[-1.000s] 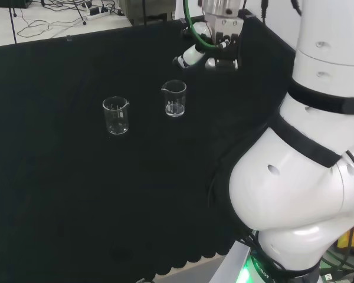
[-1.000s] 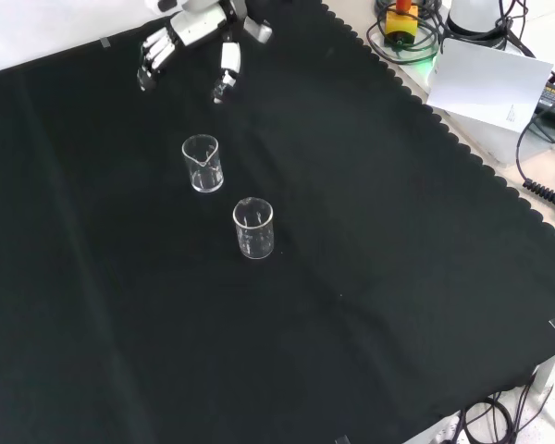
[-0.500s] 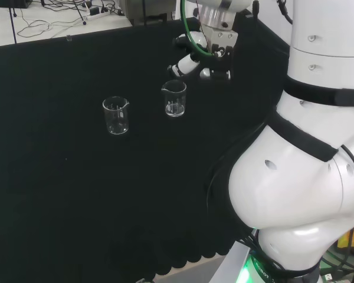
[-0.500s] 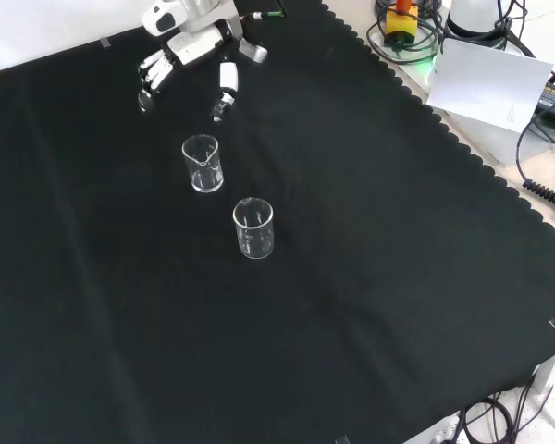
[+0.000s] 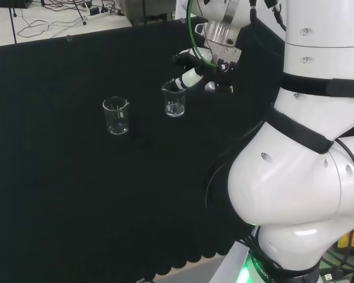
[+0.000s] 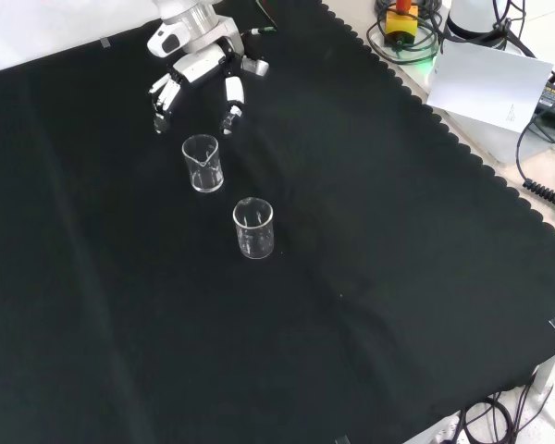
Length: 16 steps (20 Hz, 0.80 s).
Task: Pick up the beaker on the right.
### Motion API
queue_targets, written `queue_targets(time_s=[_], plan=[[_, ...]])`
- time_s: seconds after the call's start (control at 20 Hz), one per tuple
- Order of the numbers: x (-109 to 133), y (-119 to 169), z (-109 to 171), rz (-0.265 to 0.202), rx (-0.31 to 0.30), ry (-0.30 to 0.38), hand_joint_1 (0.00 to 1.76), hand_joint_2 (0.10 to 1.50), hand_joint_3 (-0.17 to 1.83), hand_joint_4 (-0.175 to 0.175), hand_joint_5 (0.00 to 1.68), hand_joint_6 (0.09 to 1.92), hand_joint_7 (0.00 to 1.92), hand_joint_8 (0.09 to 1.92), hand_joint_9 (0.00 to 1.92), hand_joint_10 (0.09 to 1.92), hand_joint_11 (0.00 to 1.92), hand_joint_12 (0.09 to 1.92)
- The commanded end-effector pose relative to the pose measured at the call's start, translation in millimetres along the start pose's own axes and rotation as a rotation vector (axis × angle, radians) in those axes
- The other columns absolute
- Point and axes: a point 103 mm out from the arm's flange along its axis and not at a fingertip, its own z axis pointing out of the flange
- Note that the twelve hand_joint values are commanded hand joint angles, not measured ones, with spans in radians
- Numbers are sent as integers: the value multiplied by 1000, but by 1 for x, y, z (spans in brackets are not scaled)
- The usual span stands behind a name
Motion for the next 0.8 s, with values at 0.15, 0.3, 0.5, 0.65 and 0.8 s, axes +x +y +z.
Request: queue_targets(time_s=[0.15,0.3,0.5,0.65,0.8], plan=[[-14,4,9,-27,16,35,854,538,598,-48,454,87,327,728,452,676,72,1418],[-20,10,12,-70,15,100,856,536,600,-51,475,87,321,726,448,666,64,1413],[-26,13,19,-96,21,98,860,536,602,-55,504,87,317,723,445,658,48,1402],[-46,10,12,-111,8,153,861,536,602,-56,507,87,317,722,445,654,44,1399],[-30,17,27,-129,-2,156,859,535,602,-57,517,87,323,722,451,653,43,1396]])
